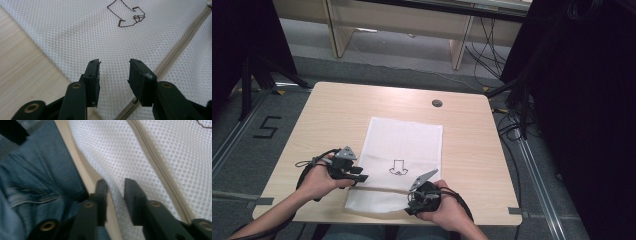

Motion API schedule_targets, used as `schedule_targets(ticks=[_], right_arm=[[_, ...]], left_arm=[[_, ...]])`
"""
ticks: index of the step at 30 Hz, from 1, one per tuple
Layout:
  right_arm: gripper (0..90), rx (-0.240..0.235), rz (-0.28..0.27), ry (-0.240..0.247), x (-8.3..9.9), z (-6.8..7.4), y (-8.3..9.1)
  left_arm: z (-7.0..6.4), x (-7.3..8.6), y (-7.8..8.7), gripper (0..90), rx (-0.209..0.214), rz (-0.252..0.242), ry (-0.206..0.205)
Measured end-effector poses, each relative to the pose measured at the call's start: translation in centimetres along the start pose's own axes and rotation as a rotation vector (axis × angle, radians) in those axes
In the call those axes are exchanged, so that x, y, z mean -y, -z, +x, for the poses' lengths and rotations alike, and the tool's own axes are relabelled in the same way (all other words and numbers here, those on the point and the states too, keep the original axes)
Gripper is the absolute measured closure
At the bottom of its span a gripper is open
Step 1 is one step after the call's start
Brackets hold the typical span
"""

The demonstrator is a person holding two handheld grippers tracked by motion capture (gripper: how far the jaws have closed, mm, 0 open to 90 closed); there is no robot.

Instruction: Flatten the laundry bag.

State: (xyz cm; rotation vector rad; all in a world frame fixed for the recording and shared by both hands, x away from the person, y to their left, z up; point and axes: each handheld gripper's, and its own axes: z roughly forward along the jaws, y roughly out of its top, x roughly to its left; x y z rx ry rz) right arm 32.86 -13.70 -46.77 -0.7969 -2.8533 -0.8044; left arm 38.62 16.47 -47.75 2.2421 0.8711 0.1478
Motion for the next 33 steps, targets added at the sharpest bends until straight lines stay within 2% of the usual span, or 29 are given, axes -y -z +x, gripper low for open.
schedule_targets(ticks=[1,2,3,4,6,7,8,9,10,11,13,14,15,16,17,18,21,22,23,26,27,28,29,30,31,32,33], right_arm=[[67.4,-0.013,-0.002,-0.016,0.2,0.1,0.5],[65.8,-0.008,-0.021,-0.021,0.5,0.0,1.0],[64.7,-0.023,-0.043,-0.055,0.8,0.0,1.5],[63.6,-0.032,-0.067,-0.061,1.1,-0.2,2.0],[60.5,-0.011,-0.087,-0.102,1.6,-0.3,3.0],[58.6,0.001,-0.115,-0.093,1.9,-0.8,3.6],[57.5,0.007,-0.130,-0.137,2.3,-1.1,4.0],[57.2,0.010,-0.141,-0.178,2.6,-1.5,4.3],[57.2,0.029,-0.145,-0.188,3.0,-2.2,4.5],[57.6,0.048,-0.133,-0.225,3.2,-2.6,4.7],[61.8,0.091,-0.123,-0.254,3.7,-3.8,4.8],[64.9,0.118,-0.111,-0.262,3.8,-4.4,4.8],[68.4,0.154,-0.105,-0.286,4.0,-5.2,4.7],[70.7,0.169,-0.095,-0.299,4.1,-5.7,4.6],[72.2,0.176,-0.063,-0.326,4.2,-6.5,4.4],[73.7,0.175,-0.055,-0.338,4.3,-7.0,4.3],[80.0,0.161,-0.065,-0.387,4.3,-8.4,3.9],[83.0,0.161,-0.072,-0.376,4.2,-8.6,3.8],[84.1,0.159,-0.057,-0.406,4.1,-8.5,3.7],[85.4,0.144,-0.051,-0.374,3.6,-8.5,3.0],[85.4,0.148,-0.025,-0.367,3.5,-8.4,2.9],[85.4,0.154,-0.010,-0.342,3.4,-8.3,2.5],[85.4,0.161,-0.005,-0.327,3.4,-8.3,2.3],[85.2,0.175,0.007,-0.320,3.3,-8.1,2.0],[85.0,0.188,0.014,-0.306,3.3,-8.1,1.8],[84.6,0.188,0.008,-0.286,3.3,-8.1,1.8],[84.0,0.203,0.014,-0.289,3.2,-7.8,1.8]], left_arm=[[0.0,0.1,0.0,57.7,-0.011,-0.010,0.019],[0.2,0.2,0.2,56.3,-0.002,0.002,0.013],[0.2,0.3,0.1,55.9,0.002,-0.013,0.041],[0.4,0.4,0.1,55.6,-0.002,-0.012,0.038],[0.5,0.7,0.1,54.9,0.002,-0.015,0.060],[0.5,0.7,0.1,54.6,0.003,-0.015,0.055],[0.4,0.7,0.0,54.4,0.009,-0.022,0.067],[0.3,0.7,0.0,54.1,0.023,-0.015,0.061],[0.1,0.7,0.0,53.9,0.024,-0.015,0.055],[-0.1,0.6,-0.2,53.7,0.028,-0.023,0.068],[-0.4,0.5,-0.2,53.4,0.033,-0.009,0.037],[-0.7,0.4,-0.4,53.4,0.041,-0.021,0.037],[-0.8,0.4,-0.4,53.4,0.040,-0.013,0.030],[-1.0,0.3,-0.6,53.5,0.050,-0.014,0.037],[-1.2,0.3,-0.6,53.7,0.056,-0.005,0.037],[-1.4,0.3,-0.8,53.8,0.062,-0.014,0.052],[-1.6,0.3,-1.2,53.8,0.068,0.008,0.022],[-1.7,0.3,-1.4,53.7,0.061,0.009,0.035],[-1.5,0.3,-1.4,53.4,0.066,0.038,-0.007],[-1.7,0.5,-1.9,53.3,0.055,0.025,0.018],[-1.6,0.6,-1.8,53.3,0.046,0.045,-0.011],[-1.7,0.6,-1.9,53.4,0.042,0.042,-0.002],[-1.3,0.6,-1.6,53.7,0.038,0.094,-0.075],[-1.6,0.7,-1.9,54.0,0.036,0.060,-0.029],[-1.4,0.7,-1.8,54.4,0.036,0.090,-0.064],[-1.3,0.8,-1.8,54.7,0.035,0.099,-0.073],[-1.3,0.9,-1.9,55.2,0.035,0.101,-0.073]])
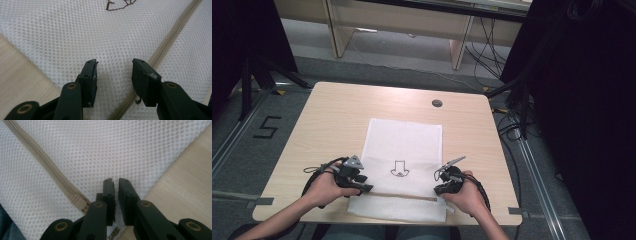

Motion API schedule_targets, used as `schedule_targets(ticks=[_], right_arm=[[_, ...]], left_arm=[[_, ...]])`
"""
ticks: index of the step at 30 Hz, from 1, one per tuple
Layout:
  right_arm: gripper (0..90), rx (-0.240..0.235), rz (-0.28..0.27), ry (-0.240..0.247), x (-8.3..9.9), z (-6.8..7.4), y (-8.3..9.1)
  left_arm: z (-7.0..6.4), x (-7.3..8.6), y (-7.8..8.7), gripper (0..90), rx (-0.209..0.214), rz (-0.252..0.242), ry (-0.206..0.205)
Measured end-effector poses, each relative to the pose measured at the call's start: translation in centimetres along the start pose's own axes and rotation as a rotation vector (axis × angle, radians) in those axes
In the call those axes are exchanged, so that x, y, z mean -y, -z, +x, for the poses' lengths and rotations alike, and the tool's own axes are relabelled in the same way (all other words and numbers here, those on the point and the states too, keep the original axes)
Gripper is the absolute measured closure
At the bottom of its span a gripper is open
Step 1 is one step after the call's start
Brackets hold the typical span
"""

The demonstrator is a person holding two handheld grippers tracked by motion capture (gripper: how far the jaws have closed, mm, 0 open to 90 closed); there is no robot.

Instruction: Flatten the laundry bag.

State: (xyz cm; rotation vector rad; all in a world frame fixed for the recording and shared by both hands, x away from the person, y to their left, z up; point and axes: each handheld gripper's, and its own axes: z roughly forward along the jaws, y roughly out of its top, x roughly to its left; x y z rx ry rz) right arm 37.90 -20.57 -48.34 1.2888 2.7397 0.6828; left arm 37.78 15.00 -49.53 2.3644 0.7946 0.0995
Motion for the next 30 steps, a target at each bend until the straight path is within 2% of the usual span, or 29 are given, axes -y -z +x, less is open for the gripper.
schedule_targets(ticks=[1,4,5,9,10,11,12,13,14,15,16,19,20,22,23,24,25,26,27,28,29,30], right_arm=[[83.3,0.005,-0.009,0.020,0.0,0.1,-0.1],[82.9,0.029,-0.036,0.025,0.0,0.3,-0.3],[82.0,0.030,-0.040,0.027,0.0,0.4,-0.3],[80.1,0.063,-0.061,0.051,0.1,1.1,-0.5],[76.9,0.070,-0.066,0.065,0.1,1.4,-0.5],[75.2,0.075,-0.086,0.069,0.1,1.4,-0.4],[75.2,0.075,-0.086,0.069,0.1,1.4,-0.4],[72.9,0.083,-0.137,0.018,0.1,1.4,0.7],[72.9,0.083,-0.137,0.018,0.1,1.4,0.7],[71.9,0.093,-0.183,0.020,0.1,1.1,1.3],[70.7,0.106,-0.221,-0.005,0.3,0.9,1.8],[69.8,0.123,-0.236,-0.034,1.1,0.7,2.5],[70.5,0.124,-0.237,-0.045,1.3,0.5,2.5],[70.4,0.116,-0.222,-0.049,1.6,0.0,2.5],[71.0,0.124,-0.235,-0.039,1.7,-0.2,2.4],[71.6,0.117,-0.234,-0.069,1.7,-0.2,2.4],[71.6,0.118,-0.224,-0.075,1.8,-0.3,2.6],[71.0,0.117,-0.260,-0.083,1.8,-0.4,2.4],[70.4,0.117,-0.234,-0.091,1.8,-0.5,2.7],[70.1,0.120,-0.243,-0.098,1.8,-0.5,2.7],[69.6,0.121,-0.244,-0.099,1.9,-0.5,2.8],[68.8,0.117,-0.243,-0.107,1.9,-0.5,2.8]], left_arm=[[0.0,0.1,0.0,56.0,-0.006,0.007,-0.009],[0.2,0.3,0.0,56.8,-0.020,0.024,-0.032],[0.1,0.5,-0.1,56.7,-0.021,0.011,-0.014],[0.3,0.7,0.1,56.6,-0.028,0.012,-0.025],[0.4,0.7,0.1,56.5,-0.029,0.011,-0.024],[0.1,0.8,0.0,56.2,-0.036,-0.021,0.020],[0.5,0.8,0.3,56.2,-0.033,0.007,-0.030],[0.2,1.0,0.1,54.6,-0.034,-0.045,0.030],[0.3,1.0,0.2,54.6,-0.041,-0.063,0.024],[0.4,1.0,0.3,53.2,-0.031,-0.077,0.030],[0.4,1.0,0.4,51.5,-0.029,-0.094,0.032],[0.7,0.8,0.6,47.0,-0.042,-0.130,0.043],[0.7,0.7,0.6,45.8,-0.035,-0.147,0.059],[0.6,0.6,0.6,44.6,-0.031,-0.159,0.061],[0.7,0.4,0.5,44.0,-0.037,-0.161,0.056],[0.7,0.3,0.5,43.6,-0.031,-0.161,0.044],[0.7,0.3,0.5,43.0,-0.032,-0.168,0.051],[0.6,0.2,0.3,42.6,-0.034,-0.183,0.062],[0.7,0.1,0.4,42.0,-0.031,-0.178,0.054],[0.6,0.1,0.3,41.6,-0.026,-0.186,0.080],[0.8,0.1,0.3,40.8,-0.036,-0.183,0.064],[0.8,0.1,0.2,40.4,-0.033,-0.186,0.070]])
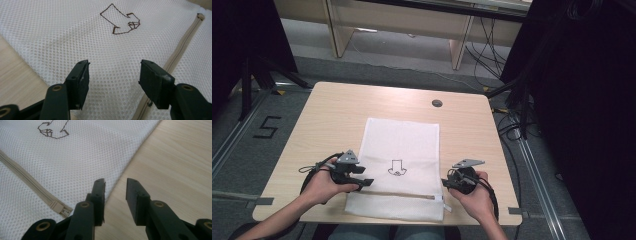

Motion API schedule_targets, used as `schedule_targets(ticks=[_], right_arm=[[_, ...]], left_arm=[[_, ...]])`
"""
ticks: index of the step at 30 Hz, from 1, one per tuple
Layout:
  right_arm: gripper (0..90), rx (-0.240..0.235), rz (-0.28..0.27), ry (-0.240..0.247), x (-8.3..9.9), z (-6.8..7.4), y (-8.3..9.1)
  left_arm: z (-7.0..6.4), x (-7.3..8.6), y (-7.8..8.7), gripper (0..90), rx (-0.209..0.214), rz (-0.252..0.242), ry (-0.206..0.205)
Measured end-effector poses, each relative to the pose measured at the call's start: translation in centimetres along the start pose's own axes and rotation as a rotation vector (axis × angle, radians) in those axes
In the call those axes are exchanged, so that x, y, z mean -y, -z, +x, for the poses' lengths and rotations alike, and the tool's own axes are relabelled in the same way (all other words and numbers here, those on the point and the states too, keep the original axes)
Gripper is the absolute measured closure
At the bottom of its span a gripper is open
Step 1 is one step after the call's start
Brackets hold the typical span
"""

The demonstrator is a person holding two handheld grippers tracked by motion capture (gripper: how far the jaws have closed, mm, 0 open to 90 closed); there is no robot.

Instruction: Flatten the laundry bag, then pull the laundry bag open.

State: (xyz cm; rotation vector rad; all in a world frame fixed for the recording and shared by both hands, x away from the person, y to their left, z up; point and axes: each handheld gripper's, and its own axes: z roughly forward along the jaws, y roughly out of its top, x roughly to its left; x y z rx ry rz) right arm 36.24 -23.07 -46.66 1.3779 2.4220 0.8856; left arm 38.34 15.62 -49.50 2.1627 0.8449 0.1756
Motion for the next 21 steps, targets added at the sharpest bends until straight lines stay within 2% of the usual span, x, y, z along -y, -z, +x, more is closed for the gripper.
schedule_targets(ticks=[1,4,5,6,7,8,9,11,12,13,14,15,16,17,18,19,20,21], right_arm=[[67.8,0.001,-0.030,-0.005,0.1,0.0,-0.2],[66.3,0.002,-0.027,-0.002,0.1,0.0,-0.1],[66.4,0.011,-0.037,0.015,0.2,0.0,-0.1],[65.6,0.006,-0.023,0.005,0.0,0.1,0.6],[65.6,0.006,-0.023,0.005,0.0,0.1,0.6],[62.2,0.019,-0.059,0.028,-0.2,-0.1,0.7],[57.9,0.030,-0.096,0.007,-0.3,0.0,0.8],[54.2,0.043,-0.114,0.024,-0.6,0.1,1.2],[55.2,0.040,-0.119,0.035,-0.7,0.1,1.2],[58.3,0.019,-0.110,0.057,-0.6,0.0,1.1],[63.2,-0.004,-0.101,0.047,-0.5,-0.1,1.0],[66.3,-0.016,-0.087,0.057,-0.3,-0.1,0.8],[69.1,-0.027,-0.084,0.029,-0.2,0.1,0.7],[72.5,-0.015,-0.063,0.060,-0.1,-0.1,0.8],[75.7,-0.021,-0.066,0.037,-0.1,0.1,0.9],[76.8,-0.011,-0.074,0.057,-0.1,-0.1,1.1],[77.3,-0.005,-0.065,0.053,-0.2,-0.1,1.5],[77.6,0.009,-0.075,0.072,-0.1,-0.2,1.6]], left_arm=[[0.0,0.0,0.0,39.6,0.001,0.004,0.007],[0.0,0.1,-0.1,38.5,-0.003,-0.015,0.024],[0.0,0.1,-0.1,38.3,-0.002,-0.021,0.016],[-0.1,0.1,-0.1,38.2,0.002,-0.022,0.029],[-0.2,0.1,0.0,38.2,0.003,-0.030,0.025],[-0.1,0.0,0.0,38.3,0.002,-0.033,0.014],[-0.2,0.1,0.0,38.3,0.001,-0.038,0.019],[-0.1,0.1,0.2,38.4,0.006,-0.025,0.004],[-0.3,0.1,0.1,38.5,0.007,-0.047,0.025],[-0.3,0.0,0.1,38.7,0.005,-0.049,0.024],[-0.2,0.0,0.2,39.2,0.000,-0.045,0.016],[-0.3,-0.1,0.2,39.7,0.002,-0.062,0.025],[-0.3,-0.2,0.2,40.6,0.001,-0.066,0.021],[-0.4,-0.3,0.1,41.2,-0.005,-0.088,0.045],[-0.4,-0.4,0.2,42.1,0.002,-0.096,0.032],[-0.4,-0.5,0.1,42.9,0.001,-0.108,0.044],[-0.3,-0.5,0.2,43.2,0.002,-0.102,0.031],[-0.5,-0.6,0.1,43.6,0.005,-0.113,0.043]])
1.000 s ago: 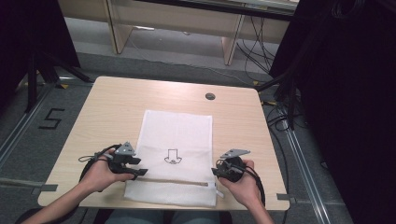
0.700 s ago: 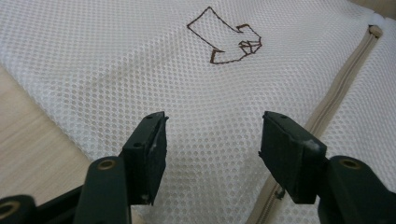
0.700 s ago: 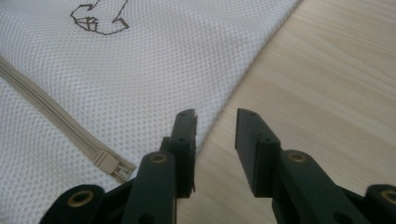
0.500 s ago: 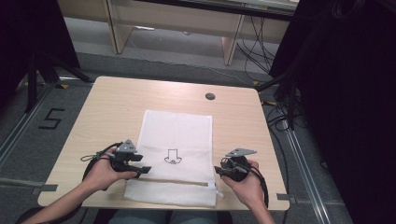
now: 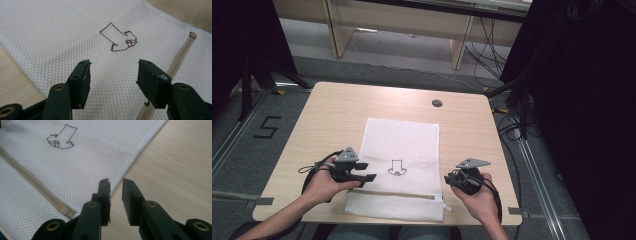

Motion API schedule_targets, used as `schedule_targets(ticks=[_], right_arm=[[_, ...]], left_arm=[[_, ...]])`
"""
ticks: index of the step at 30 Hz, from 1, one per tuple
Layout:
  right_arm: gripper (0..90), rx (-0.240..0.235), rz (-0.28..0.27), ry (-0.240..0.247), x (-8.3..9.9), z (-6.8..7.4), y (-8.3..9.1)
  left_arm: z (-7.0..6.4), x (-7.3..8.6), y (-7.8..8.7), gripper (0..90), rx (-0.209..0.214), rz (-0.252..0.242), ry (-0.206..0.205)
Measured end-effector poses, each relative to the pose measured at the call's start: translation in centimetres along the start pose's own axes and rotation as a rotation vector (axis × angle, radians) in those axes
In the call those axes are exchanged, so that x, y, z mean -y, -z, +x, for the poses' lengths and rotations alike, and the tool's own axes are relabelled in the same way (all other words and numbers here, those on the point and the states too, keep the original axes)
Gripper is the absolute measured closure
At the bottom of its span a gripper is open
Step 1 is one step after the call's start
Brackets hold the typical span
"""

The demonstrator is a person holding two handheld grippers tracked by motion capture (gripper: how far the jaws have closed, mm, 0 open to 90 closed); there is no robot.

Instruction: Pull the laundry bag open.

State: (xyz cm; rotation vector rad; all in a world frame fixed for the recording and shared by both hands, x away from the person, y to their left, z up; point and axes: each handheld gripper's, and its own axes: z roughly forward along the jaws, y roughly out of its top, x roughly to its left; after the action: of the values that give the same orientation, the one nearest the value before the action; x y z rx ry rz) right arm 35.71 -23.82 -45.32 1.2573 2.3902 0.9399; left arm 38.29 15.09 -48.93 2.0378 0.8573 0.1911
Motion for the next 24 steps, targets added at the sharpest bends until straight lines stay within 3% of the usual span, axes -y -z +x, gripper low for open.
schedule_targets(ticks=[1,2,5,9,10,11,15,18,19,20,24], right_arm=[[78.1,0.019,-0.067,-0.018,0.2,0.1,-0.3],[78.9,0.004,-0.003,-0.036,0.0,0.1,0.3],[82.9,0.017,0.013,-0.042,0.0,0.2,0.7],[89.8,0.019,0.041,-0.013,0.1,0.6,0.7],[90.0,0.004,0.040,-0.065,0.2,1.1,0.6],[90.0,0.005,0.072,-0.063,0.1,1.2,0.8],[90.0,-0.008,0.087,-0.058,0.3,1.7,0.2],[90.0,-0.024,0.135,-0.031,0.4,1.6,-0.2],[90.0,-0.028,0.121,-0.050,0.4,1.7,-0.5],[90.0,-0.037,0.165,-0.050,0.4,1.8,-0.6],[90.0,-0.076,0.223,-0.046,0.4,2.5,-1.5]], left_arm=[[0.1,-0.1,0.0,43.9,0.002,0.002,-0.019],[-0.1,-0.1,-0.1,43.9,-0.006,-0.011,-0.022],[-0.3,0.0,0.0,45.1,0.007,-0.013,-0.029],[-0.6,0.0,0.1,47.4,0.016,-0.017,-0.041],[-0.8,-0.1,0.1,48.6,0.022,-0.018,-0.033],[-0.9,-0.2,0.1,49.5,0.028,-0.016,-0.037],[-1.6,-0.7,-0.2,49.7,0.047,-0.010,-0.059],[-2.3,-1.0,-0.8,49.7,0.051,-0.013,-0.078],[-2.5,-1.1,-1.0,49.7,0.052,-0.003,-0.090],[-2.8,-1.2,-1.3,49.7,0.069,-0.012,-0.087],[-3.6,-1.5,-2.1,49.8,0.087,0.001,-0.119]])
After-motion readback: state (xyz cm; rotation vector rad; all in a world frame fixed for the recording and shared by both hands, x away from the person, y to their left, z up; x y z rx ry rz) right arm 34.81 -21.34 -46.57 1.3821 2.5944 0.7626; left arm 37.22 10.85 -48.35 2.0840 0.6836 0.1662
